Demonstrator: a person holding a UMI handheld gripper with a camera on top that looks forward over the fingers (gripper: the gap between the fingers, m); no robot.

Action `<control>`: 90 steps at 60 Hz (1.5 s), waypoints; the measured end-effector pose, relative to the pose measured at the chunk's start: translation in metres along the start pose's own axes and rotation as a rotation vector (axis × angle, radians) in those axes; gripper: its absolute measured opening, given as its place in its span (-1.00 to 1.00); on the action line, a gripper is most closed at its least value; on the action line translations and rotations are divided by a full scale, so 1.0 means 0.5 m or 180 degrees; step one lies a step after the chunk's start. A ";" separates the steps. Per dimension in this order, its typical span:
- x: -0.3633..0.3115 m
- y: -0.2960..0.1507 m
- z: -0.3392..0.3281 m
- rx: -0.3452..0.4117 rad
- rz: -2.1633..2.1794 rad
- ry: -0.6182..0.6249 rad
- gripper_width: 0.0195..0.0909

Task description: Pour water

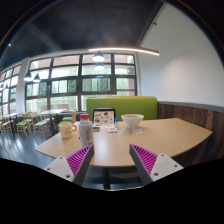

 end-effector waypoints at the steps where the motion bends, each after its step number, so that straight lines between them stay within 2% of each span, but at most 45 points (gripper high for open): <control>1: 0.000 0.001 0.000 -0.0004 0.0005 0.0001 0.76; 8: -0.024 0.022 0.025 -0.0082 0.0081 -0.0050 0.76; 13: -0.050 0.026 0.042 -0.0048 0.0063 -0.0097 0.76; 24: -0.114 0.042 0.139 0.0040 -0.0176 -0.0137 0.75; 33: -0.198 0.069 0.244 -0.0024 -0.0110 -0.0340 0.77; 40: -0.225 0.097 0.333 -0.0017 -0.0154 -0.0214 0.77; 44: -0.223 0.100 0.383 0.0081 -0.0236 -0.0066 0.77; 47: -0.237 0.099 0.409 0.0153 -0.0246 -0.0022 0.66; 50: -0.241 0.103 0.429 0.0172 -0.0236 0.0036 -0.12; 53: -0.237 0.102 0.445 0.0178 -0.0187 0.0138 -0.13; 58: -0.247 0.113 0.441 0.0235 -0.0139 0.0207 -0.30; 60: -0.247 0.111 0.445 0.0237 -0.0147 0.0209 -0.30; 61: -0.247 0.110 0.444 0.0238 -0.0145 0.0204 -0.41; 62: -0.246 0.110 0.443 0.0240 -0.0130 0.0205 -0.41; 63: -0.247 0.110 0.443 0.0248 -0.0126 0.0197 -0.50; 65: -0.246 0.111 0.440 0.0252 -0.0128 0.0195 -0.50; 66: -0.246 0.111 0.441 0.0253 -0.0147 0.0189 -0.56; 75: -0.259 0.098 0.475 0.0166 -0.0565 0.0141 -0.56; 89: -0.352 -0.013 0.616 0.0297 -0.3114 -0.0466 -0.56; 90: -0.376 0.003 0.641 0.0320 -0.3333 -0.0482 -0.56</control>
Point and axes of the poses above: the point between the fingertips, and its own axes, seen from behind it with the camera up: x to the right, y down, z forward, the way the camera looks, the point moved 8 cm from there along -z, backward, against the way the camera looks, and after that the axes turned 15 degrees about x, right-handed, at the moved point
